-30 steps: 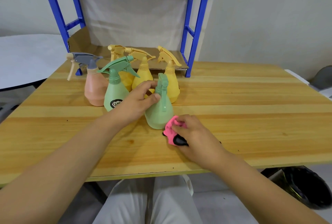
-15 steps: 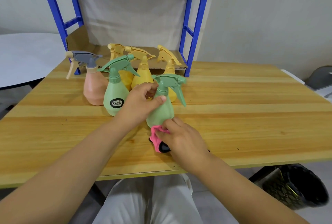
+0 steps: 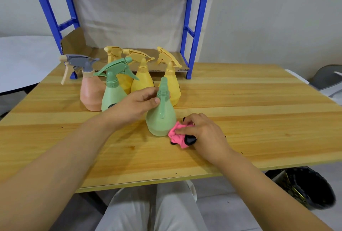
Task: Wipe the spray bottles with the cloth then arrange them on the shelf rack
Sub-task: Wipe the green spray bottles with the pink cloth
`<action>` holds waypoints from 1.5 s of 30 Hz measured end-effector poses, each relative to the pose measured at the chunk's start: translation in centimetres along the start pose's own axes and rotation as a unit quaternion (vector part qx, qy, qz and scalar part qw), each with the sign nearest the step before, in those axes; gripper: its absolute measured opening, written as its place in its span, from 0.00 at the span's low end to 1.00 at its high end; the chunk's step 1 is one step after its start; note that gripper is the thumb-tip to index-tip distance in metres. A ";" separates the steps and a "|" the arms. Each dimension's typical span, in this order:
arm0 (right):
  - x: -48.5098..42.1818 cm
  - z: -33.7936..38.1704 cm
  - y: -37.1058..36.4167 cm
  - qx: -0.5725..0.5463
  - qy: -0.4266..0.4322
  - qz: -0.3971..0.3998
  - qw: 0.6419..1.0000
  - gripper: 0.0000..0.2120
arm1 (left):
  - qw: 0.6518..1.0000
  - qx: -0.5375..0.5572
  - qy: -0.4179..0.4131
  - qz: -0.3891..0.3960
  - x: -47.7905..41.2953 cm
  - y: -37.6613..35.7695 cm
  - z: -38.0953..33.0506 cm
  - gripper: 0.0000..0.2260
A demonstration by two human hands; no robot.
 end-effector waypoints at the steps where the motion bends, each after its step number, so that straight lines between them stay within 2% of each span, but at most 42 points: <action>1: 0.0 0.0 0.0 0.002 0.008 -0.003 1.000 0.17 | 0.999 0.021 0.010 -0.021 0.1 -0.1 0.2 0.15; 3: -0.1 0.1 0.0 0.006 0.028 -0.012 1.000 0.17 | 0.993 0.035 0.034 -0.111 0.2 -0.6 1.0 0.18; 5: -0.2 0.5 -0.1 0.012 0.058 -0.030 0.998 0.16 | 0.980 -0.001 0.044 -0.193 0.4 -1.4 1.7 0.22; 8: -0.5 1.5 -0.7 0.019 0.108 -0.038 0.993 0.14 | 0.971 -0.043 0.021 -0.236 0.5 -2.1 2.3 0.31; 11: -0.7 2.1 -1.2 0.014 0.136 -0.042 0.990 0.13 | 0.979 -0.044 0.007 -0.199 0.3 -1.8 2.2 0.33; 14: -0.7 1.3 -0.9 0.014 0.140 -0.042 0.989 0.12 | 0.990 -0.001 0.012 -0.138 0.2 -1.4 2.3 0.26; 16: -0.7 0.1 -0.7 0.003 0.124 -0.038 0.992 0.12 | 0.995 0.028 0.015 -0.098 0.1 -1.4 2.4 0.24; 19: -0.8 -1.6 -0.3 -0.030 0.074 -0.031 0.996 0.14 | 0.997 0.068 0.034 -0.034 -0.4 -1.5 2.4 0.28; 21: -0.7 -2.5 -0.1 -0.044 0.044 -0.036 0.997 0.14 | 0.997 0.046 0.060 -0.003 -0.7 -1.5 2.6 0.30; 24: -0.5 -3.1 -0.2 -0.046 0.021 -0.041 0.998 0.15 | 0.996 0.037 0.080 0.026 -0.6 -1.8 3.1 0.38; 26: -0.4 -2.7 -0.2 -0.041 0.036 -0.048 0.997 0.15 | 0.995 0.065 0.077 0.007 -0.2 -2.3 3.2 0.40; 27: -0.3 -2.4 -0.2 -0.040 0.047 -0.053 0.997 0.15 | 0.995 0.056 0.074 -0.029 -0.1 -2.6 3.3 0.41; 30: -0.3 -1.2 -0.4 -0.036 0.083 -0.065 0.994 0.14 | 0.983 -0.035 0.075 -0.164 0.1 -3.0 3.5 0.41; 33: -0.6 0.3 -0.8 -0.019 0.112 -0.059 0.992 0.13 | 0.974 -0.049 0.052 -0.215 0.0 -3.0 3.4 0.41; 36: -0.8 1.1 -0.9 -0.018 0.128 -0.056 0.990 0.10 | 0.974 -0.044 0.041 -0.219 0.0 -2.6 3.2 0.34; 39: -0.8 0.4 -0.8 -0.032 0.129 -0.049 0.990 0.10 | 0.982 -0.033 0.044 -0.182 -0.2 -1.9 3.4 0.32; 45: -1.1 -2.3 -0.6 -0.077 0.067 -0.058 0.993 0.13 | 0.996 0.030 0.063 -0.047 0.0 -1.4 3.3 0.39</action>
Point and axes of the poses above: each hand's wrist, its own x-axis away from the middle knuckle, its own y-axis out of the back of the hand, z = x × y, the point moved 4 cm from there along -x, towards the middle knuckle, and after that the axes turned 12 degrees about y, right-handed, at the moved point
